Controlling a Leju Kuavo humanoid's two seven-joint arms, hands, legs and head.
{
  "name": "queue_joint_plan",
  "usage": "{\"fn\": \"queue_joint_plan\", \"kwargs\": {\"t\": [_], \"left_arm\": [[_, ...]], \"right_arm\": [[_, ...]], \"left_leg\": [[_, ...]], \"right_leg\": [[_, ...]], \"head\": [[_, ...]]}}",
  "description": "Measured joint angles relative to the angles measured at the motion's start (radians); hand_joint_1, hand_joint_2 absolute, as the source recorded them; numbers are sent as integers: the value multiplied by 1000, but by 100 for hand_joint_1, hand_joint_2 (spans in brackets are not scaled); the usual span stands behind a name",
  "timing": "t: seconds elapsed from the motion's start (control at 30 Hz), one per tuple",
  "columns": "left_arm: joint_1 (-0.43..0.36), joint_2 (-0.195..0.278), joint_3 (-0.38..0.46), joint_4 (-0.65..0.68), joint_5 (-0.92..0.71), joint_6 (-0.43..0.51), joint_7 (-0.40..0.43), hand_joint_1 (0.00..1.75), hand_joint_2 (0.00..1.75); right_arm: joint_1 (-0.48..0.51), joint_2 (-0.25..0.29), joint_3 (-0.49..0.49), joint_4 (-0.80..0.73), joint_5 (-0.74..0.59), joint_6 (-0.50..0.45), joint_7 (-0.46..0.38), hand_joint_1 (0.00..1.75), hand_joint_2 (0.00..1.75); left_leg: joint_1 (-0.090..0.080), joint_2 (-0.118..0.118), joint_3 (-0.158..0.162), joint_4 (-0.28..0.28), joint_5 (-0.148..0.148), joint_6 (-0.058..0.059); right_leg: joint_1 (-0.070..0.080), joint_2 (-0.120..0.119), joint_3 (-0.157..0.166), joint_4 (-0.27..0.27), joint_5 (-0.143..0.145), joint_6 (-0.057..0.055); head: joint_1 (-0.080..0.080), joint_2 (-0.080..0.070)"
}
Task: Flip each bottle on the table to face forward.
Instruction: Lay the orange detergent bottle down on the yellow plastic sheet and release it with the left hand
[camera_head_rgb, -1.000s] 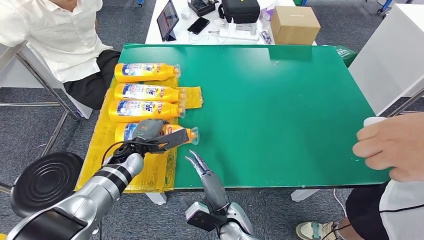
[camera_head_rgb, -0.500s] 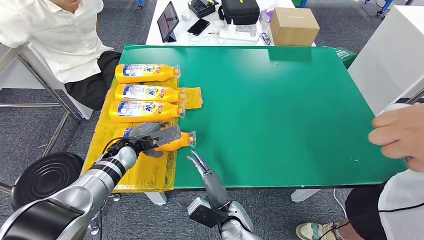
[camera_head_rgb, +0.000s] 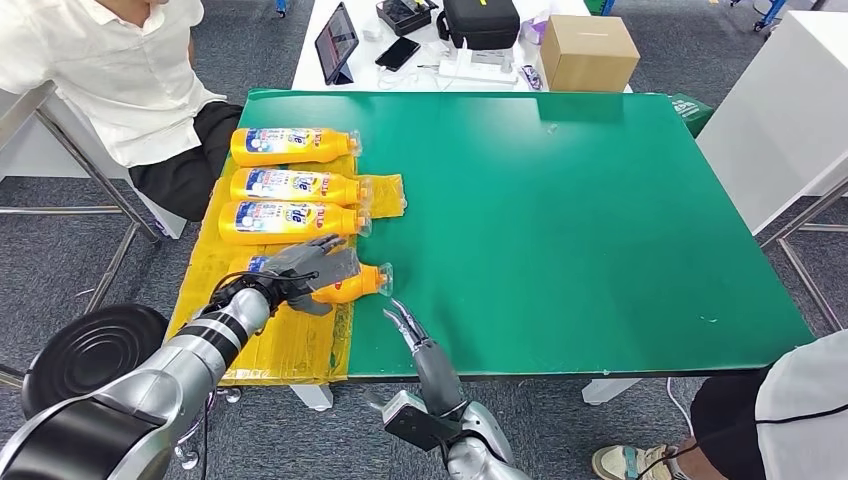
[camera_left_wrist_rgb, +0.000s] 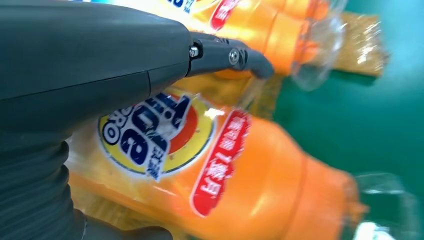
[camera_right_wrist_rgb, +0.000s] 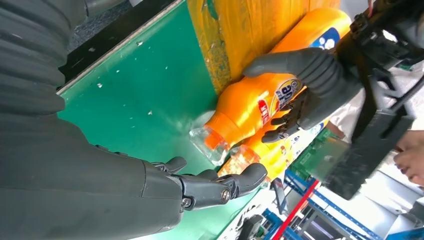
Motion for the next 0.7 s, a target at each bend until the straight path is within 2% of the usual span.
{"fn": "queue_joint_plan", "kwargs": {"t": [0.17, 0.3, 0.43, 0.7], "left_arm": [[70, 33, 40, -144, 198, -27, -107, 0, 175], [130, 68, 69, -273, 269, -41, -129, 0, 175], [164, 89, 80, -343, 279, -41, -134, 0, 0], [247, 134, 83, -562, 330, -13, -135, 0, 0]], "right_arm": [[7, -13, 0, 0, -24, -30, 0, 0, 175], [16, -25, -1, 0, -29, -39, 0, 0, 175], [19, -31, -1, 0, -29, -43, 0, 0, 175], [38, -49, -11, -12, -29, -60, 0, 0, 175]], "left_leg": [[0, 1, -1, 0, 0, 0], [0, 1, -2, 0, 0, 0], [0, 0, -3, 0, 0, 0], [0, 0, -4, 0, 0, 0]], "right_leg": [[0, 0, -1, 0, 0, 0], [0, 0, -3, 0, 0, 0], [1, 0, -3, 0, -1, 0], [0, 0, -3, 0, -1, 0]], "head": [[0, 0], [0, 0], [0, 0], [0, 0]]}}
